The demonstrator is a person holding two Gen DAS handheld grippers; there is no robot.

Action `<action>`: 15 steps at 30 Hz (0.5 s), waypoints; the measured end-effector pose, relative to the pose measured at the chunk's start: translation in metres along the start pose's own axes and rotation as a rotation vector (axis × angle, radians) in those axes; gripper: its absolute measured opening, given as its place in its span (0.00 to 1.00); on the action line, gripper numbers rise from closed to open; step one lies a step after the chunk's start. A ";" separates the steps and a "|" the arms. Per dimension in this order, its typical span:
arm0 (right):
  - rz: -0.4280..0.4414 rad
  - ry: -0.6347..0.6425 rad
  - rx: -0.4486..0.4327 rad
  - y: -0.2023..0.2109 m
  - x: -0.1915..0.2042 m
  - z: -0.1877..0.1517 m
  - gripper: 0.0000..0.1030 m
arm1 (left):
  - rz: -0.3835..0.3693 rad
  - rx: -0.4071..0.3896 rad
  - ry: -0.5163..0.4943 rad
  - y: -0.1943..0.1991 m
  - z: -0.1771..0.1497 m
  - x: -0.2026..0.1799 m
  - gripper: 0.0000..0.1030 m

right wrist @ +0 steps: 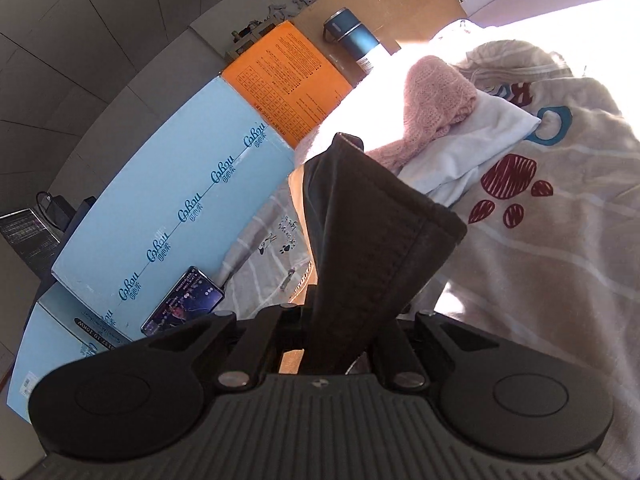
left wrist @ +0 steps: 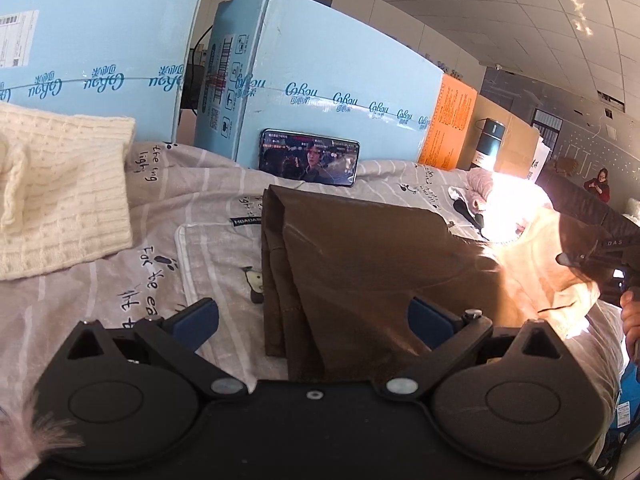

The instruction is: Fold clothes

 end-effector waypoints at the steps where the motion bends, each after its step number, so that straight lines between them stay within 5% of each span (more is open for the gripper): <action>1: -0.027 -0.007 0.013 -0.003 -0.007 -0.001 0.20 | 0.012 0.002 -0.001 -0.001 0.001 0.002 1.00; 3: -0.087 -0.047 0.008 -0.007 -0.018 -0.002 0.71 | 0.037 0.005 -0.002 -0.004 0.002 0.005 1.00; 4: -0.099 -0.059 -0.005 -0.006 -0.021 -0.002 0.70 | 0.050 0.006 -0.003 -0.005 0.003 0.007 1.00; 7: -0.094 -0.072 -0.038 -0.003 -0.023 0.000 0.53 | 0.052 0.025 0.003 -0.011 -0.001 0.011 1.00; 9: -0.084 -0.034 -0.071 0.001 -0.014 0.003 0.20 | 0.040 0.041 0.005 -0.015 -0.005 0.012 1.00; 15: 0.040 0.024 -0.172 0.023 0.034 0.010 0.07 | 0.004 0.077 0.002 -0.020 -0.011 0.007 1.00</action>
Point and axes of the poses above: each gripper's, at about its wrist camera, not at the fingertips, and y roughly against the way its jaws point, x to its left, z to its top, the point moved 7 cm from there along -y, roughly the way its jaws point, and after that the axes turned 10 degrees about -z, right-handed, at the moved point
